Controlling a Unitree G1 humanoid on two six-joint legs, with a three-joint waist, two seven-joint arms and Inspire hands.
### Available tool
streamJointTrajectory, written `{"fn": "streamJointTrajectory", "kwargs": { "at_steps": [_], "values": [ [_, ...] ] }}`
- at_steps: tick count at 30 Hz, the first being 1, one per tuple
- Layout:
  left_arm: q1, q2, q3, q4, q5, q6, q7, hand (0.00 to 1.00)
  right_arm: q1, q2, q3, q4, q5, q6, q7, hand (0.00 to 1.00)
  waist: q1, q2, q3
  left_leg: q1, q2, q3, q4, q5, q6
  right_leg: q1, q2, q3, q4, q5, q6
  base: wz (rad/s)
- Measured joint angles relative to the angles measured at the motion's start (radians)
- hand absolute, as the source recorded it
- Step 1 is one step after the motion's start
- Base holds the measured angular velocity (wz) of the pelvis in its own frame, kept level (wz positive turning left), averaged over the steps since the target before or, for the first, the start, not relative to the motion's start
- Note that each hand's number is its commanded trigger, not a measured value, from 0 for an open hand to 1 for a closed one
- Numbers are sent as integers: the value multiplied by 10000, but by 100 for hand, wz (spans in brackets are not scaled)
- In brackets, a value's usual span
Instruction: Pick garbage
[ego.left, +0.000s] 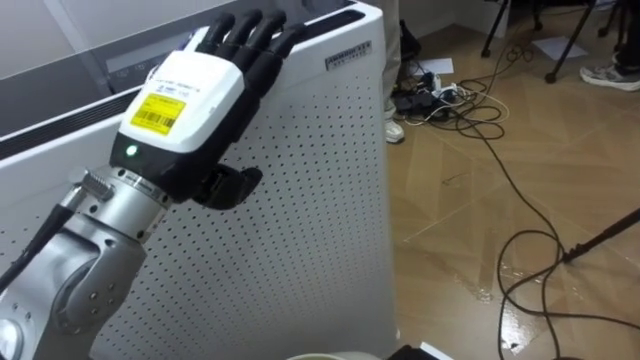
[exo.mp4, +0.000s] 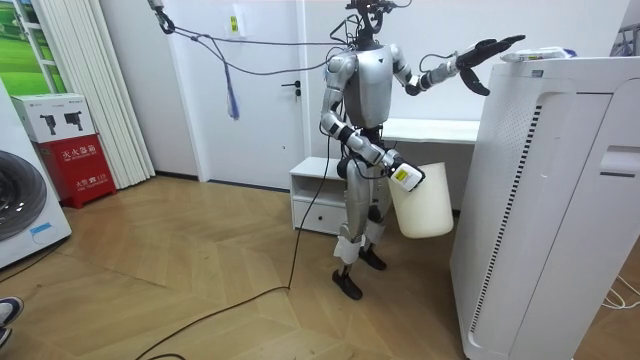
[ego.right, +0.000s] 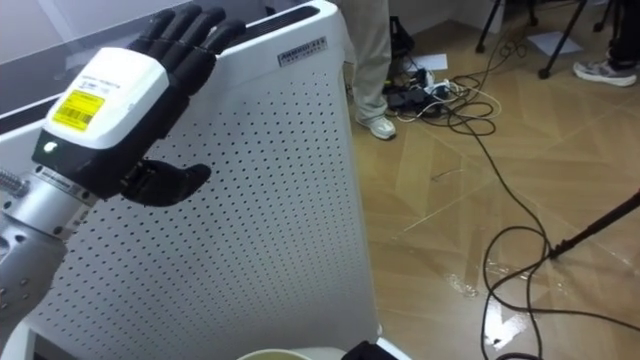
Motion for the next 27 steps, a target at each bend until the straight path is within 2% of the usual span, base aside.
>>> {"fn": "streamJointTrajectory", "kwargs": {
  "at_steps": [5, 17, 27],
  "values": [
    [6, 0, 290, 29, 147, -41, -1, 0, 6, -80, -26, 0, 0, 0, -1, 100, 5, -4, 0, -76, -8, 16, 35, 0, 0, -163, -1, 44, 151, -19, -14, -3],
    [22, 0, 308, 20, 153, -188, -1, 0, 8, -156, -24, -1, -10, 0, 38, 100, 25, -39, -19, -88, -39, 18, 48, 1, 1, -304, -7, 148, 317, -54, -18, -3],
    [20, 0, 309, 18, 155, -184, -2, 0, 8, -135, -12, -1, -10, 0, 88, 100, 28, -196, -108, -71, -51, 20, 51, 1, 1, -300, -18, 147, 322, -60, -9, 0]
  ]
}}
